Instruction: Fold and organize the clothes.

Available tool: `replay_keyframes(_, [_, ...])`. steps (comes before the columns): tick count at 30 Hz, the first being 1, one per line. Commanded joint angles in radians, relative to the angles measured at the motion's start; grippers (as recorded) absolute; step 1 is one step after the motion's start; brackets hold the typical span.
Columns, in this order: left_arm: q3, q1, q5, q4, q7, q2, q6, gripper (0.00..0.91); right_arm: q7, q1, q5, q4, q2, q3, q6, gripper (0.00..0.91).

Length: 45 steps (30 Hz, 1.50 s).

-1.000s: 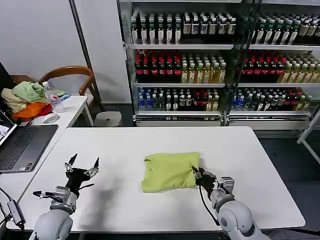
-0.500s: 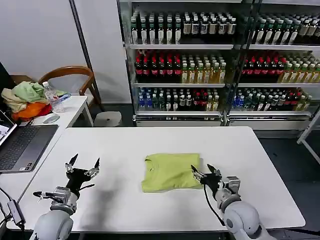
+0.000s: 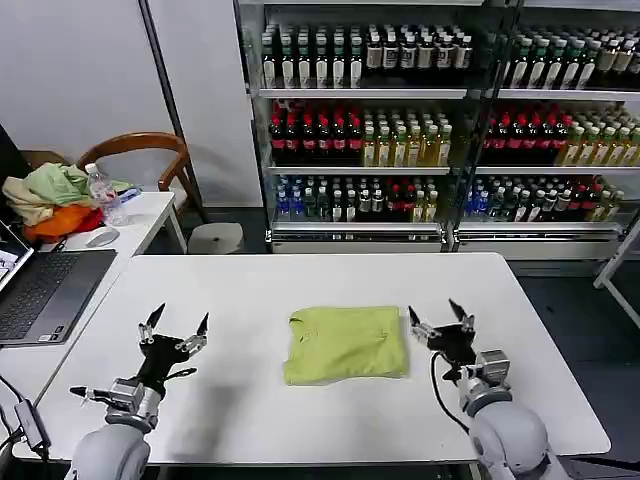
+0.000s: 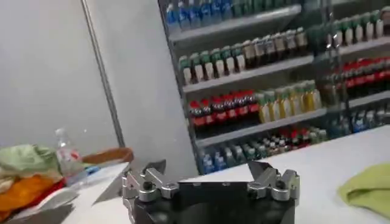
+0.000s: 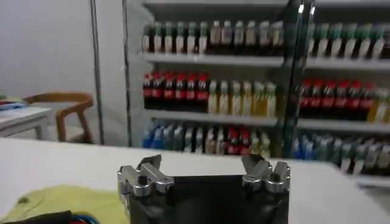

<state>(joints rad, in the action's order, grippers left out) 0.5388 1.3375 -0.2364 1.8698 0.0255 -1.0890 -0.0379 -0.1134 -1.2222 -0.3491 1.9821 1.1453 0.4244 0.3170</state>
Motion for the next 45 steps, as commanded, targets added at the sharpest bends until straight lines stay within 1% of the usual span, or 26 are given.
replay_keyframes(1, [0.002, -0.009, 0.009, 0.023, -0.013, 0.002, 0.056, 0.907, 0.039, 0.042, 0.18, -0.077, 0.006, 0.065, -0.111, 0.907])
replay_keyframes(5, [0.004, -0.026, 0.008, 0.028, -0.014, 0.013, 0.055, 0.907, 0.039, 0.059, 0.178, -0.117, 0.006, 0.08, -0.136, 0.907])
replay_keyframes(9, [-0.006, -0.052, 0.023, 0.025, -0.015, 0.009, 0.049, 0.907, 0.045, 0.063, 0.179, -0.132, 0.003, 0.106, -0.14, 0.907])
replay_keyframes(10, [-0.012, -0.057, 0.023, 0.033, -0.014, 0.004, 0.019, 0.907, 0.046, 0.064, 0.179, -0.138, 0.0, 0.112, -0.141, 0.907])
replay_keyframes(13, [-0.024, -0.074, 0.021, 0.037, -0.015, -0.004, -0.006, 0.907, 0.048, 0.065, 0.177, -0.162, -0.006, 0.126, -0.151, 0.907])
replay_keyframes(18, [-0.043, -0.11, 0.054, -0.001, -0.015, -0.01, 0.0, 0.907, 0.056, 0.064, 0.17, -0.188, -0.01, 0.139, -0.179, 0.907])
replay_keyframes(21, [-0.046, -0.12, 0.09, -0.03, -0.019, -0.005, 0.036, 0.907, 0.066, 0.066, 0.164, -0.195, -0.01, 0.143, -0.188, 0.907])
replay_keyframes(25, [-0.047, -0.124, 0.08, -0.045, -0.021, 0.0, 0.047, 0.907, 0.071, 0.07, 0.166, -0.199, -0.012, 0.141, -0.188, 0.907])
replay_keyframes(28, [-0.047, -0.127, 0.077, -0.051, -0.032, 0.003, 0.063, 0.907, 0.064, 0.077, 0.167, -0.198, -0.01, 0.137, -0.192, 0.907])
replay_keyframes(30, [-0.047, -0.127, 0.077, -0.052, -0.035, 0.003, 0.064, 0.907, 0.061, 0.08, 0.184, -0.198, -0.01, 0.135, -0.185, 0.907])
replay_keyframes(31, [-0.046, -0.126, 0.071, -0.052, -0.043, 0.003, 0.065, 0.907, 0.061, 0.086, 0.2, -0.207, -0.007, 0.132, -0.207, 0.907])
replay_keyframes(34, [-0.049, -0.119, 0.068, -0.053, -0.05, 0.003, 0.084, 0.907, 0.072, 0.085, 0.201, -0.213, -0.003, 0.129, -0.225, 0.907])
replay_keyframes(38, [-0.05, -0.117, 0.057, -0.055, -0.058, 0.005, 0.114, 0.907, 0.083, 0.082, 0.213, -0.208, 0.0, 0.128, -0.231, 0.907])
replay_keyframes(39, [-0.052, -0.118, 0.063, -0.057, -0.057, 0.007, 0.128, 0.907, 0.078, 0.083, 0.23, -0.207, 0.002, 0.13, -0.235, 0.907])
replay_keyframes(43, [-0.053, -0.108, 0.113, -0.066, -0.092, -0.001, 0.206, 0.907, 0.077, 0.083, 0.247, -0.195, -0.001, 0.137, -0.239, 0.907])
replay_keyframes(45, [-0.05, -0.095, 0.111, -0.052, -0.11, -0.008, 0.209, 0.907, 0.082, 0.081, 0.269, -0.2, -0.006, 0.14, -0.248, 0.907])
